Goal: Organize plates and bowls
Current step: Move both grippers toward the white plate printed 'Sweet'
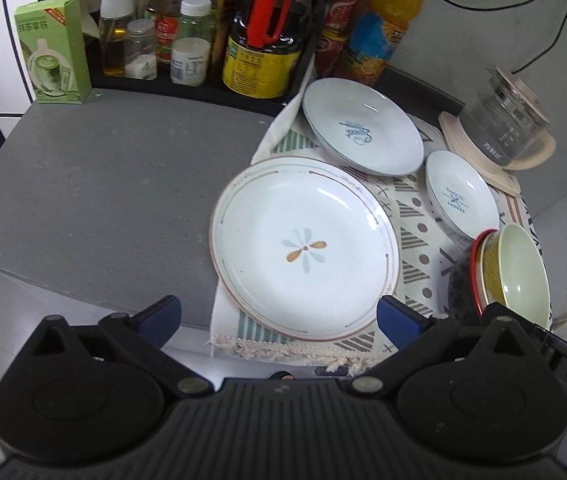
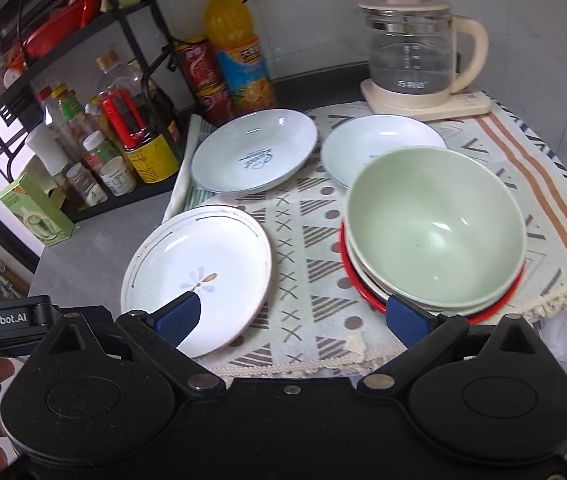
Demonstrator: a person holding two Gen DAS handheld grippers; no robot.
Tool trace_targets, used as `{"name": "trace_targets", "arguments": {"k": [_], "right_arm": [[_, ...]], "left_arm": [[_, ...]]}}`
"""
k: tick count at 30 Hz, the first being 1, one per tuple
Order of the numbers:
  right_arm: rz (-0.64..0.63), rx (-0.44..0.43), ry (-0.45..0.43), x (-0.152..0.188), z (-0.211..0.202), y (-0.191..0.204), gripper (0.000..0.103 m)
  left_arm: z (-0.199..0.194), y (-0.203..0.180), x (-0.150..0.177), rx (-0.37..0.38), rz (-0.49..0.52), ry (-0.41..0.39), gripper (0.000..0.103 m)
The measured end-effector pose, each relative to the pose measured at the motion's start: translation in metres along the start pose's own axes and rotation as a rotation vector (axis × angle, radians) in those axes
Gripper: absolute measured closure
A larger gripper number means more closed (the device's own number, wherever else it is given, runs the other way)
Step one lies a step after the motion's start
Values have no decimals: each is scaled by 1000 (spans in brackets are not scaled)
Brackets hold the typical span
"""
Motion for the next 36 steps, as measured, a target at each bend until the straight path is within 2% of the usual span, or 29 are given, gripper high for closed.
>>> {"name": "trace_targets", "arguments": {"k": [9,13,15,19,30,36], "right_arm": [[-15,-34,-33,-17,18,14,3],[-46,-59,-70,-26,26,21,3],[-32,-65,-77,-31,34,21,3],[-18,-67,-73,-40,51,19,3],[-14,-31,-45,-62,104,23,3],[7,4,-24,-67,133,21,3]], "left_arm": [[9,2,-23,23,-9,-21,0],[22,1,-34,10,-23,-18,0],[30,0,-41,20,-24,-13,0],[46,-4,-55,-8,-23,2,0],[95,-17,-91,-68,7,30,2],[121,-20,-99,-73,-10,39,3]]}}
Point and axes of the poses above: each gripper's, at about its wrist camera, not at the fingertips, and z roughly the way its jaws point, y to its left, x to its underside, the point moved 3 cm from there along z, roughly the way its jaws point, and after that the axes turned 14 degrees about -y, right-handed, at the moved point
